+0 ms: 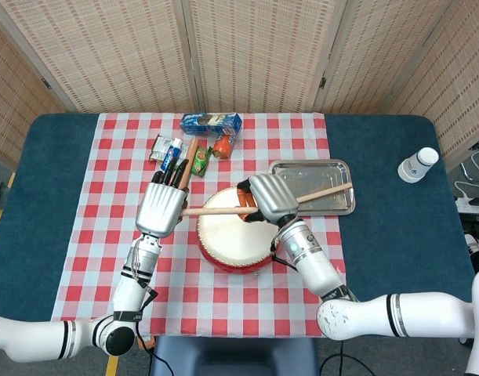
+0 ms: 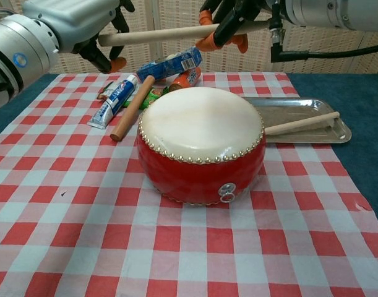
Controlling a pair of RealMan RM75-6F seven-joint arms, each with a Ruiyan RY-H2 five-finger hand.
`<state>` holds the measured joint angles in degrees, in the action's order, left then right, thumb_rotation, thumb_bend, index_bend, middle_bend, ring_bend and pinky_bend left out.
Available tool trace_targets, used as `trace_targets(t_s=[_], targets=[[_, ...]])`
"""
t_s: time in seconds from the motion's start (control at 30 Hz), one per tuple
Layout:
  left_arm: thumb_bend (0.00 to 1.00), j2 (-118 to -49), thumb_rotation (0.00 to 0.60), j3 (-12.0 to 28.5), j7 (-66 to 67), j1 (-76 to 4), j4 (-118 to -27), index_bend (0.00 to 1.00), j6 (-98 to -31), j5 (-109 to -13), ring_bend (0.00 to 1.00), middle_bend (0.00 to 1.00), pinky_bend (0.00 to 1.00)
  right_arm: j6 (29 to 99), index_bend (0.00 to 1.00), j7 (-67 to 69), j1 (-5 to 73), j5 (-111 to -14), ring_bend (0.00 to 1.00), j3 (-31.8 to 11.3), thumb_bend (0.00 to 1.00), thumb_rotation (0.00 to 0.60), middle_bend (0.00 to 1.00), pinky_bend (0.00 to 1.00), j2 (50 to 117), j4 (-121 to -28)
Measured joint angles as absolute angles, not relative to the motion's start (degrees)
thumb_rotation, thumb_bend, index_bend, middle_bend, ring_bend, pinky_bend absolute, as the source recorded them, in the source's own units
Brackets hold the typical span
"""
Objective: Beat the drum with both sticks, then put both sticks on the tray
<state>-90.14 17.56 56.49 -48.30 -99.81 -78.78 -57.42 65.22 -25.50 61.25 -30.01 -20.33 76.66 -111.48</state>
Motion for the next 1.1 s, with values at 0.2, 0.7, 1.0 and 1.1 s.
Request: trace_targets(t_s=[0.2,0.7,1.0,1.1], targets=[[0.35,-89.50,0.600,17.93,54.42,-47.97,-100.24,0.00,-78.64,-56.96,0.02,0.02,0.28,65.23,1.00,-25.22,60.74,-30.20,0.75,-20.39,0.31,0.600,0.79,0.67,76.33,-111.06],[0.35,-86.87,0.600,18.43,50.15,-46.61,-98.90,0.00,-77.90,-54.31,0.01,0.00,0.26,65.30,1.00,-23.97,56.92,-31.07,0.76,-19.87,0.31,0.600,0.79,0.67,70.08,-112.68],[0.35,-82.50,0.600,18.63,42.52,-43.22,-98.02,0.00,-77.67,-54.04,0.01,0.00,0.26,59.78,1.00,-19.57,52.08,-31.85,0.76,-17.27,0.31,0.600,0.79,0.67,64.80,-107.82],[0.35,-81.08,0.600,18.46,40.18,-41.98,-97.42,0.00,-77.60,-54.32,0.01,0.00,0.25,55.75,1.00,-17.50,51.15,-32.19,0.76,-16.18,0.31,0.600,0.79,0.67,64.69,-103.60]])
